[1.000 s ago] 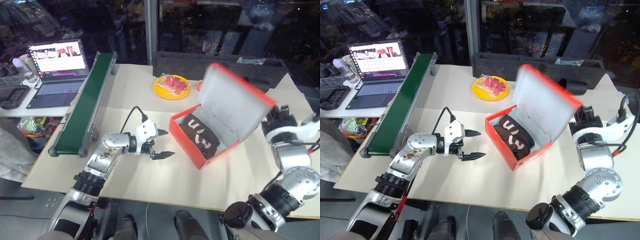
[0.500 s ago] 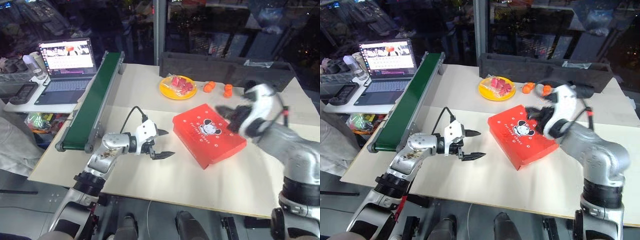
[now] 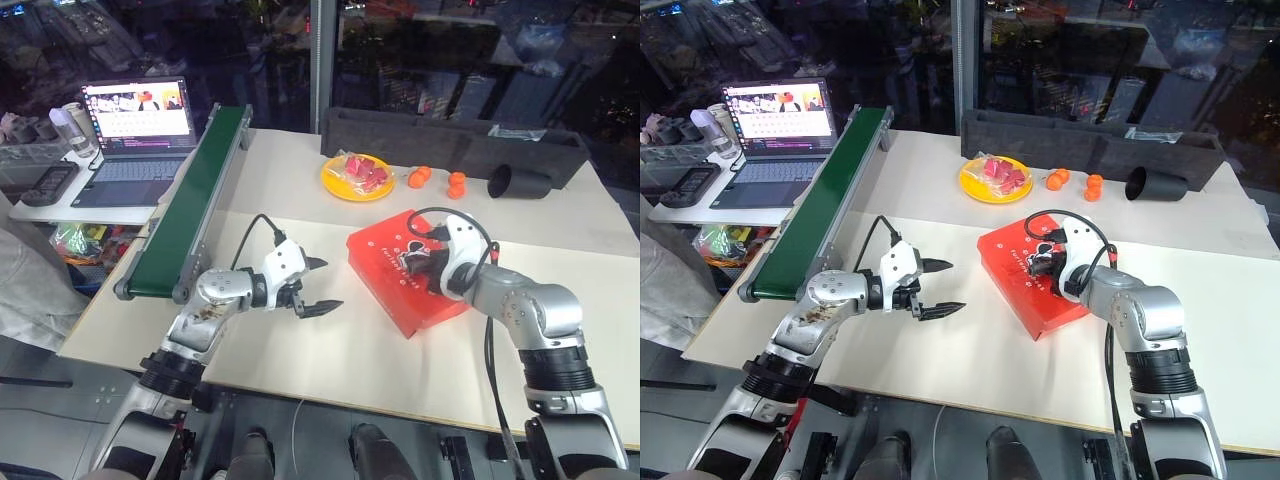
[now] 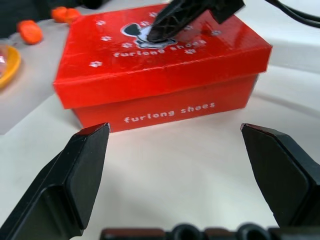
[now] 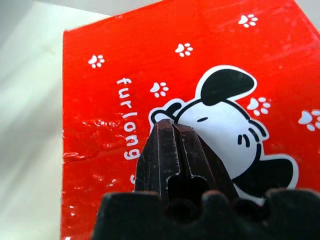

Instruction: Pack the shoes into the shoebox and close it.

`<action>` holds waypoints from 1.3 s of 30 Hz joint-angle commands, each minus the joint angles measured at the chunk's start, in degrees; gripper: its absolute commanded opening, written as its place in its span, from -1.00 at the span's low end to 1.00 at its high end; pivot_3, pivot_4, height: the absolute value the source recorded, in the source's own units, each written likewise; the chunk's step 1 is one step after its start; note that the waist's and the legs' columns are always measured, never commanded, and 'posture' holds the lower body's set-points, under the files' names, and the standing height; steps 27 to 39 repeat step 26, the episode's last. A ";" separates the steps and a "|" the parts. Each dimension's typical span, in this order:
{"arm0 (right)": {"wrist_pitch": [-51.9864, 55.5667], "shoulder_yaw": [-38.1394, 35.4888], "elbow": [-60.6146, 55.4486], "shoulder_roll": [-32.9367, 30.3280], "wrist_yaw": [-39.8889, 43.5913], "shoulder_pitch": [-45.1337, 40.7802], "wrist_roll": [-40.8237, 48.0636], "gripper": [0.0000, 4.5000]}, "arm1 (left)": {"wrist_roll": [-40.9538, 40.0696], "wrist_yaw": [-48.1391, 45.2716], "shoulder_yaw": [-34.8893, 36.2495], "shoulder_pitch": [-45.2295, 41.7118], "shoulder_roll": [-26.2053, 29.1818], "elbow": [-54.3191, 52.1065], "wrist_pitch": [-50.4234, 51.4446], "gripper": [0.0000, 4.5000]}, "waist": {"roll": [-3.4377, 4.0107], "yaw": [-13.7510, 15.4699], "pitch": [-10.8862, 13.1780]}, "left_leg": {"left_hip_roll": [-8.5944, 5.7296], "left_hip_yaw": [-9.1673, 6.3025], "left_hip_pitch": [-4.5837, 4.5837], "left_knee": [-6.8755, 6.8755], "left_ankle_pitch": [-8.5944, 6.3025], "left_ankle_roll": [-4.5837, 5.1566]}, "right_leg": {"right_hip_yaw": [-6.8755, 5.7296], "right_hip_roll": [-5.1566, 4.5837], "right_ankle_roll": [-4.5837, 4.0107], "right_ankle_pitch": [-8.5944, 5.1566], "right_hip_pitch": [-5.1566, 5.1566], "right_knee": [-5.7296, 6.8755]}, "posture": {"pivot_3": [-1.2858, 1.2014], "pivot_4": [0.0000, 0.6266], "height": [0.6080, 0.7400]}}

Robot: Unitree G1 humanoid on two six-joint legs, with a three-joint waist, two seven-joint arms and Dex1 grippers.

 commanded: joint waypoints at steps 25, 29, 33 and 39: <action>-30.93 -15.57 5.79 -9.09 -3.78 14.23 -22.33 -0.99 | -0.59 35.85 19.43 0.89 -11.49 8.45 1.21 1.00 | 0.00 1.22 0.02 | -0.02 0.02 -0.22 0.12 0.16 -0.26 | 0.01 -0.02 0.46 0.38 -0.05 -0.17 | 0.03 -0.52 1.00; -30.98 -15.89 5.76 -8.83 -4.12 14.55 -22.47 -0.99 | -0.37 36.00 19.15 1.04 -11.48 8.38 1.25 1.00 | 0.00 1.22 0.02 | -0.02 0.02 -0.23 0.11 0.15 -0.26 | 0.01 -0.02 0.52 0.41 -0.05 -0.18 | 0.03 -0.52 1.00; -30.98 -15.89 5.76 -8.83 -4.12 14.55 -22.47 -0.99 | -0.37 36.00 19.15 1.04 -11.48 8.38 1.25 1.00 | 0.00 1.22 0.02 | -0.02 0.02 -0.23 0.11 0.15 -0.26 | 0.01 -0.02 0.52 0.41 -0.05 -0.18 | 0.03 -0.52 1.00; -30.98 -15.89 5.76 -8.83 -4.12 14.55 -22.47 -0.99 | -0.37 36.00 19.15 1.04 -11.48 8.38 1.25 1.00 | 0.00 1.22 0.02 | -0.02 0.02 -0.23 0.11 0.15 -0.26 | 0.01 -0.02 0.52 0.41 -0.05 -0.18 | 0.03 -0.52 1.00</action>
